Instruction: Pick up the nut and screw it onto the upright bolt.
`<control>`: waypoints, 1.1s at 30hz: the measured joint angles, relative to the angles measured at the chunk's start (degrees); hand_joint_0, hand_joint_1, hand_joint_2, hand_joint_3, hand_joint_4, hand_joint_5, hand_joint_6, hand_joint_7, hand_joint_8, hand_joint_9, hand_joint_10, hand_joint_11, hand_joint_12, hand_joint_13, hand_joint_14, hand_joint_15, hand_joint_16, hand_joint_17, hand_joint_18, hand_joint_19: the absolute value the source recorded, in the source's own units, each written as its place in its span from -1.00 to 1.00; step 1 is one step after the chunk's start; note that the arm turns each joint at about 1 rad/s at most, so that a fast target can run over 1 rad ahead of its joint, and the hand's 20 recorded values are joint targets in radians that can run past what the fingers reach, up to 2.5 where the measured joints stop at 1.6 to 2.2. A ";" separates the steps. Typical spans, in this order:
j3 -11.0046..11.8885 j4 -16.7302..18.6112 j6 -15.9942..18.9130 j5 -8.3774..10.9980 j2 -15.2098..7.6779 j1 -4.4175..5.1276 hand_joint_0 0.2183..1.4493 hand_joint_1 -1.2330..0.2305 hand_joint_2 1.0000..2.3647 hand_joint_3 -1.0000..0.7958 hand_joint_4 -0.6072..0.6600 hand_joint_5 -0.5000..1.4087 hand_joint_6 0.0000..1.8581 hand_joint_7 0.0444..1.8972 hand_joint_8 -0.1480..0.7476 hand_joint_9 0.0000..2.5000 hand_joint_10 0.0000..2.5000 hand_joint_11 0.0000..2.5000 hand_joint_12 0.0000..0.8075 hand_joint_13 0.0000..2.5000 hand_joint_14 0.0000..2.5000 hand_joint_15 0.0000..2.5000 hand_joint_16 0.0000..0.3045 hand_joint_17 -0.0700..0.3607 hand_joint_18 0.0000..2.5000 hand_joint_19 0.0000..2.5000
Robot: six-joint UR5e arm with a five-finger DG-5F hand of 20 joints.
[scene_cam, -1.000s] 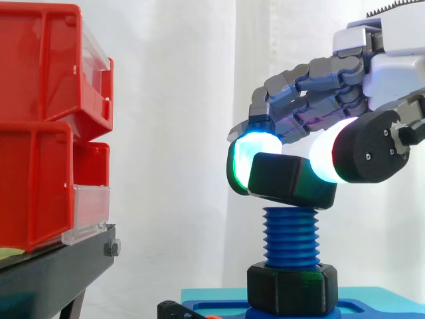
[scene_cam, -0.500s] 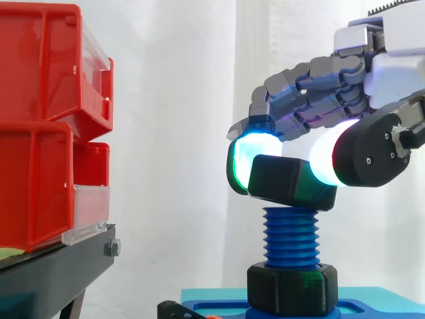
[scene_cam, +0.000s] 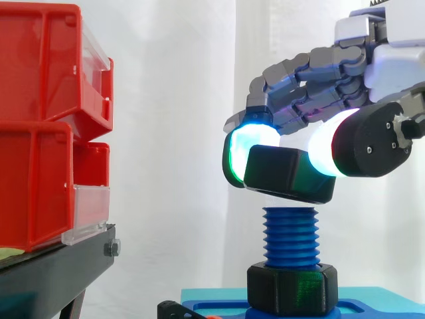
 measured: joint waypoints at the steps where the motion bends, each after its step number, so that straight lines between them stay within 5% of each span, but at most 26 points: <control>1: 0.00 0.04 0.00 0.00 0.00 0.00 -0.46 -0.23 -1.00 -0.44 0.33 -0.65 -0.46 0.24 -0.11 -0.80 -1.00 -1.00 -0.22 -0.90 -1.00 -1.00 -0.73 -0.24 -1.00 -1.00; 16: -0.04 1.29 -2.00 0.32 -0.25 0.01 -0.46 -0.23 -1.00 -0.44 0.34 -0.65 -0.46 0.24 -0.10 -0.80 -1.00 -1.00 -0.22 -0.90 -1.00 -1.00 -0.73 -0.24 -1.00 -1.00; 33: -0.04 1.19 0.12 0.43 -1.76 0.02 -0.46 -0.23 -1.00 -0.44 0.33 -0.65 -0.46 0.24 -0.10 -0.80 -1.00 -1.00 -0.22 -0.90 -1.00 -1.00 -0.73 -0.24 -1.00 -1.00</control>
